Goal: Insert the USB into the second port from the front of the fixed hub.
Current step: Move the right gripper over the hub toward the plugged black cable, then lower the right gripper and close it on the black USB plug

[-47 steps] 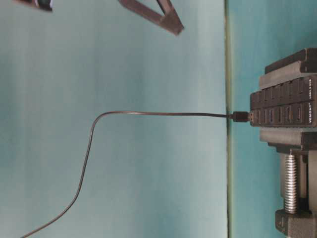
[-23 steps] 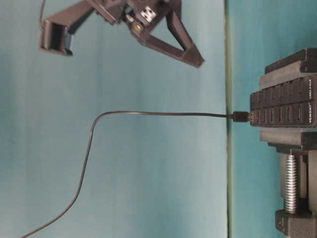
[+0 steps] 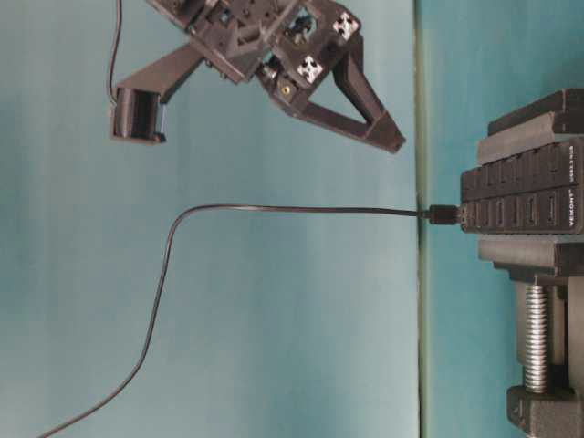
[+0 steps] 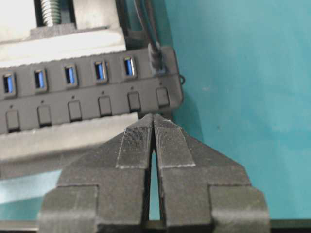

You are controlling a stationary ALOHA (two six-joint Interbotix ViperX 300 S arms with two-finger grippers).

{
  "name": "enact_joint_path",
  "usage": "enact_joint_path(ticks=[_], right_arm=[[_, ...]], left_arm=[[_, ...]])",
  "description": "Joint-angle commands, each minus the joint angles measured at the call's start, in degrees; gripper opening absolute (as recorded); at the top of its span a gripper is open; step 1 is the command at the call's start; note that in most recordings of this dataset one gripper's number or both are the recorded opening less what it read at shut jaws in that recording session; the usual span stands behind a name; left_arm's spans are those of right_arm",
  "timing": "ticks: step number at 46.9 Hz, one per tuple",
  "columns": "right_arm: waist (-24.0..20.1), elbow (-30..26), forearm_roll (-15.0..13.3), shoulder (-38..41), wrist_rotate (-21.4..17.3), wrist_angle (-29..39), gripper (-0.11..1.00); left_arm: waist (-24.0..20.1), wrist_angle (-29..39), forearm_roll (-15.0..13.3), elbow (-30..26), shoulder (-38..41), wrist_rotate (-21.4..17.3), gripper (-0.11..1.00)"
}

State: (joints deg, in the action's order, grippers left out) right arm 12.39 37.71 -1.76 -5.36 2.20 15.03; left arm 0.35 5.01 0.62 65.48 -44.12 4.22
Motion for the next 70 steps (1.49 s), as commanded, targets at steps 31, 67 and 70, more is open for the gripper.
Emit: enact_joint_path(ticks=[31, 67, 70], right_arm=[[0.09, -4.92, -0.18, 3.96, 4.83, -0.35, 0.04], [0.35, -4.92, -0.18, 4.83, 4.83, -2.99, 0.35], [0.35, -5.01, -0.18, 5.27, 4.83, -2.81, 0.48]], left_arm=[[0.0, -0.18, 0.0, -0.62, 0.18, 0.18, 0.02], [0.0, -0.18, 0.0, -0.62, 0.18, 0.18, 0.02], [0.0, -0.18, 0.0, -0.7, 0.18, 0.18, 0.02]])
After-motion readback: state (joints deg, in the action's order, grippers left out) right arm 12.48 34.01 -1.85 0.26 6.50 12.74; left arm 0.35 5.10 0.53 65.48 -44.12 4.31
